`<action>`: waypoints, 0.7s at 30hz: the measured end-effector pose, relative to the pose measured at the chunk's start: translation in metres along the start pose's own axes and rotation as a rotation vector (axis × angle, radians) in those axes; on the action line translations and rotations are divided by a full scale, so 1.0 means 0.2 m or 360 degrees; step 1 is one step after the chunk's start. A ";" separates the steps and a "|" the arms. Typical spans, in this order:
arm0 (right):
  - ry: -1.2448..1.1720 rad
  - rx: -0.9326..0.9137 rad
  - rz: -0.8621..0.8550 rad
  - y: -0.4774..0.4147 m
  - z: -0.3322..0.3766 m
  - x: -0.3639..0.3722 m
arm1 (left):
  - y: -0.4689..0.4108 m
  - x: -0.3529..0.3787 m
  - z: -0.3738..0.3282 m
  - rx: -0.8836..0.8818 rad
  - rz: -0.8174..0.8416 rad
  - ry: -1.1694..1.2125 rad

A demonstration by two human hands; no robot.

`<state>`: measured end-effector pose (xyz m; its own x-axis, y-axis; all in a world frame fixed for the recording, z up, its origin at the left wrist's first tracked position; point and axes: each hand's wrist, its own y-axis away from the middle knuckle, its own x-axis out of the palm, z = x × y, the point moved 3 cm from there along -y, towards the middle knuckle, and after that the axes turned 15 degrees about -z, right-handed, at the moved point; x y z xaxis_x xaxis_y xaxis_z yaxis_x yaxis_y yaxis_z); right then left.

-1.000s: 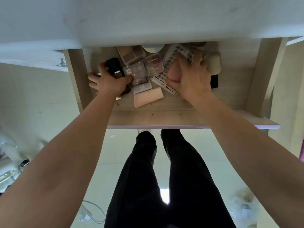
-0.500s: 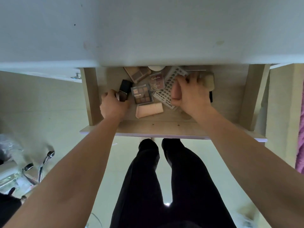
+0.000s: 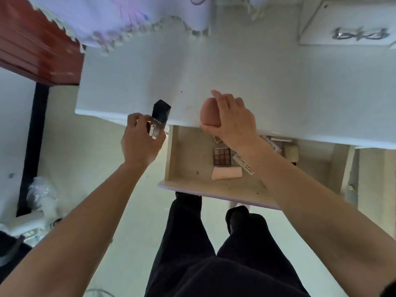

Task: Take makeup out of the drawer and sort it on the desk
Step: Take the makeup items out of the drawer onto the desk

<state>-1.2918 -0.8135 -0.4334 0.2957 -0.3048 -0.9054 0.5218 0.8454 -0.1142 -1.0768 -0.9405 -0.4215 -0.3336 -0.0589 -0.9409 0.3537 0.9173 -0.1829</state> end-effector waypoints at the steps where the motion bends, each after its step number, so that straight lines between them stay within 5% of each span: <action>1: 0.0002 0.0012 0.0024 -0.07 0.05 0.01 | -0.09 0.00 0.04 -0.0057 0.0017 -0.0031; 15: 0.0292 0.0063 0.0272 -1.01 0.66 0.53 | -1.30 0.28 0.41 -0.0057 0.0300 -0.0018; 21: 0.0387 0.0129 0.0273 -1.09 0.67 0.60 | -1.38 0.37 0.38 -0.0024 0.0332 0.0200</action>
<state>-1.2633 -1.0929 -0.4622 0.1898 -0.0381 -0.9811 0.5459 0.8347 0.0732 -1.1333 -1.2276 -0.4621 -0.3611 0.1813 -0.9147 0.4139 0.9102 0.0170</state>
